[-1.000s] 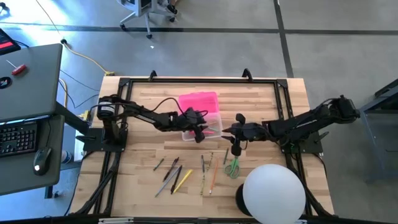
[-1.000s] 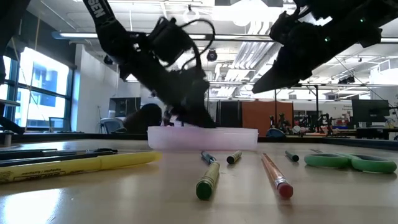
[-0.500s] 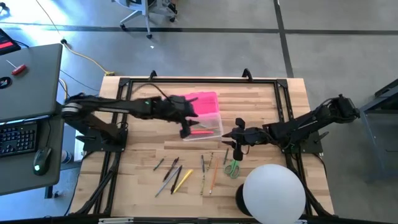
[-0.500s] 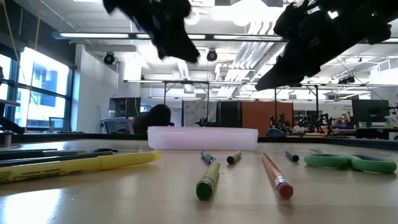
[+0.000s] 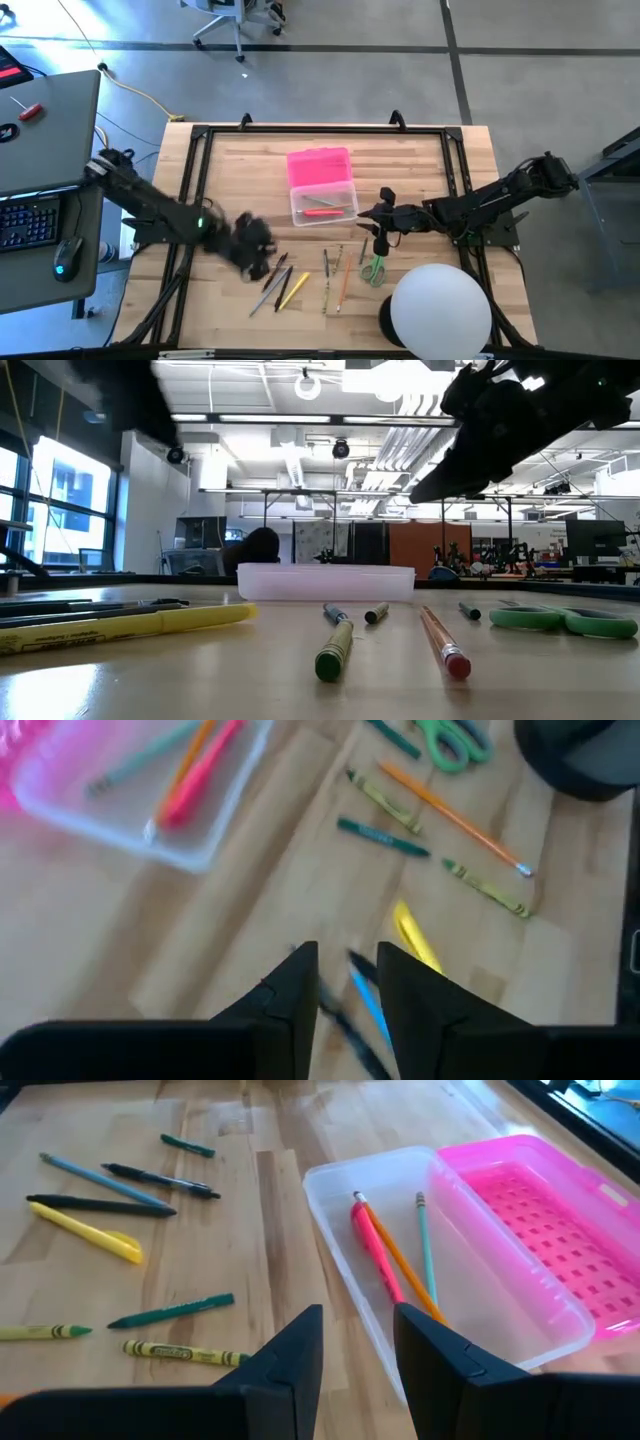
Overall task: Pick & place school supplies into a supply box
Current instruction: Put the left blue crayon into the pink supply box
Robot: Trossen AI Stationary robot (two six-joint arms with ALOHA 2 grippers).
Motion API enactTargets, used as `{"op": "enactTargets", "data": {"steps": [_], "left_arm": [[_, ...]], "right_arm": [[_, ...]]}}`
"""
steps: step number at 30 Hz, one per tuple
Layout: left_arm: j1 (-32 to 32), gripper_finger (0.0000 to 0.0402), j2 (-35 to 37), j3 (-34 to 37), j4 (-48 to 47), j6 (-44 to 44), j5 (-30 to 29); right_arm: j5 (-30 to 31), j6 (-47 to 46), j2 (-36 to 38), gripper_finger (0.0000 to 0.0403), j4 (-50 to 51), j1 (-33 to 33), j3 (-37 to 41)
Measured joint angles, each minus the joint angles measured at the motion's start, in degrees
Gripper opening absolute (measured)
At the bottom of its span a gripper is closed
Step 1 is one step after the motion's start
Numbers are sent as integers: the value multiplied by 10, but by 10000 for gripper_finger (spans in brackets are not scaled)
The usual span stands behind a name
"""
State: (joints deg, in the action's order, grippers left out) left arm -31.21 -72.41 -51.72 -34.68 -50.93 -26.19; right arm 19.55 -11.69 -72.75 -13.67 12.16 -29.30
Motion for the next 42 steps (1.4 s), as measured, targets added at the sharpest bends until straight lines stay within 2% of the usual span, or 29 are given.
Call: {"op": "enactTargets", "data": {"steps": [5,7,10,14,23,35,39,42], "left_arm": [[-131,140,-33,46,23,-173,-174],[-162,146,-51,60,16,-228,-235],[-189,158,-77,78,18,-278,-288],[-191,179,-128,91,16,-333,-251],[-191,216,-232,91,19,-422,-243],[-191,221,-300,91,17,-480,-240],[-196,221,-336,94,24,-536,-264],[-202,221,-376,97,46,-570,-304]], "right_arm": [[0,1,0,103,-6,-2,0],[0,1,0,103,-9,-2,0],[0,1,0,103,-10,-2,0],[0,1,0,103,-14,-2,0],[16,1,0,103,-21,-2,0],[26,1,0,103,-21,-2,0],[26,1,0,103,-21,-2,0],[26,1,0,103,-21,-2,0]]}}
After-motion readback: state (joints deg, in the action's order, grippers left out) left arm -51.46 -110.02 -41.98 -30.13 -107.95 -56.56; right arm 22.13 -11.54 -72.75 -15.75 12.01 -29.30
